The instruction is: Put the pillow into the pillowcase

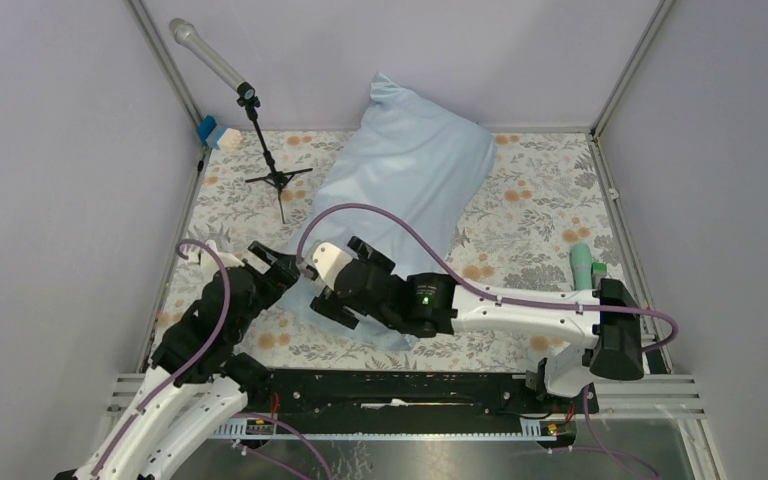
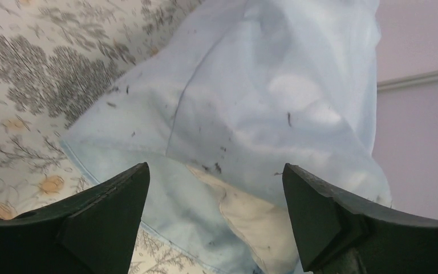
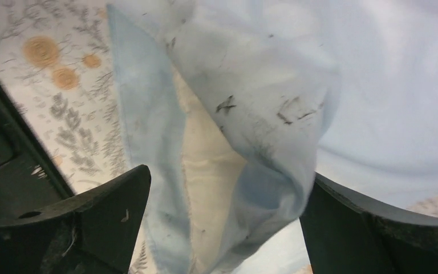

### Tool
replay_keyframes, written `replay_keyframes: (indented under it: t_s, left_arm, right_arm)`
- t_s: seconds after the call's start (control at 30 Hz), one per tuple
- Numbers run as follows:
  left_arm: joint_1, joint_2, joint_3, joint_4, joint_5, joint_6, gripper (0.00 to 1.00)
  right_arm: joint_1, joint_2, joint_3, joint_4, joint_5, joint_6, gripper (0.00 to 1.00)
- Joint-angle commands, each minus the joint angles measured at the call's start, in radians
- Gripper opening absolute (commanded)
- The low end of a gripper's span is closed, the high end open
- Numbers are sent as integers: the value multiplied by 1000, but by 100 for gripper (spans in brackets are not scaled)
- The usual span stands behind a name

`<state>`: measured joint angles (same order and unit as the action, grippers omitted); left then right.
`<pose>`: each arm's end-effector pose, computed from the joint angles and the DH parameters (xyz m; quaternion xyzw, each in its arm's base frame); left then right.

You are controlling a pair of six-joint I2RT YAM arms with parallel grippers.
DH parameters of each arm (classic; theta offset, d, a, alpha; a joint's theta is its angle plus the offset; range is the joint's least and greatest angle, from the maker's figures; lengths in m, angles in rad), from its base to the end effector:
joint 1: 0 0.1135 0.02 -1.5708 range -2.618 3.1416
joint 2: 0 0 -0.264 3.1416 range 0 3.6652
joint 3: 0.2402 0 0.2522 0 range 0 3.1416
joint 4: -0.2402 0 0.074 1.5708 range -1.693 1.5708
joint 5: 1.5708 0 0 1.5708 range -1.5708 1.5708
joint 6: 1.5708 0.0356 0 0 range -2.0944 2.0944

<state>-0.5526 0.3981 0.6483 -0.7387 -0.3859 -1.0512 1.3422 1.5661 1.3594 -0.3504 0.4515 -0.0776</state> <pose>0.0867 -0.0377 0.2844 -0.3033 0.7908 -0.2491 0.4697 0.0969 0.3479 0.3299 -0.4729 0.7171 0.1217 0.4973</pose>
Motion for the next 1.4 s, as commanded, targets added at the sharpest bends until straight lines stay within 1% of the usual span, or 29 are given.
replay_keyframes:
  t_s: [0.0, 0.1, 0.2, 0.27, 0.4, 0.5, 0.57, 0.6, 0.63, 0.67, 0.73, 0.77, 0.8, 0.97, 1.1, 1.17, 1.27, 1.37]
  left_arm:
    - [0, 92, 103, 73, -101, 104, 94]
    - [5, 175, 170, 112, -104, 148, 95]
    - [48, 253, 247, 150, -83, 201, 97]
    - [109, 312, 294, 170, -9, 238, 98]
    - [249, 393, 363, 211, 187, 276, 98]
    - [286, 432, 392, 234, 261, 291, 98]
    - [291, 451, 404, 240, 280, 298, 98]
    - [295, 455, 406, 243, 287, 301, 98]
    - [298, 458, 408, 241, 294, 306, 98]
    - [304, 456, 411, 237, 302, 313, 98]
    - [320, 450, 425, 217, 312, 331, 98]
    - [329, 444, 431, 209, 317, 340, 98]
    - [341, 434, 440, 202, 322, 347, 98]
    - [356, 420, 478, 174, 324, 363, 99]
    - [360, 410, 506, 172, 319, 363, 99]
    - [361, 413, 525, 174, 317, 358, 99]
    - [361, 418, 544, 185, 325, 335, 99]
    - [362, 409, 498, 227, 350, 300, 99]
  right_arm:
    - [56, 4, -1, 150, 281, -165, 100]
    - [72, 107, 2, 164, 344, -236, 100]
    - [73, 183, -6, 175, 363, -252, 100]
    - [74, 220, -23, 201, 371, -252, 100]
    - [74, 318, -32, 219, 458, -251, 100]
    - [73, 406, -29, 229, 510, -229, 99]
    - [63, 489, -11, 250, 600, -249, 100]
    - [55, 527, 6, 249, 644, -257, 98]
    - [45, 553, 21, 250, 672, -263, 89]
    - [33, 558, 33, 252, 688, -264, 72]
    - [11, 511, 55, 242, 699, -250, 27]
    - [-2, 470, 75, 210, 685, -228, 9]
    - [-20, 416, 100, 181, 665, -203, 0]
    - [-47, 242, 297, 3, 628, -170, 0]
    - [-72, 74, 386, -46, 574, -159, 0]
    - [-110, 0, 451, -92, 507, -110, 0]
    - [-209, -105, 505, -114, 362, -35, 0]
    - [-260, -186, 539, -91, 258, -2, 0]
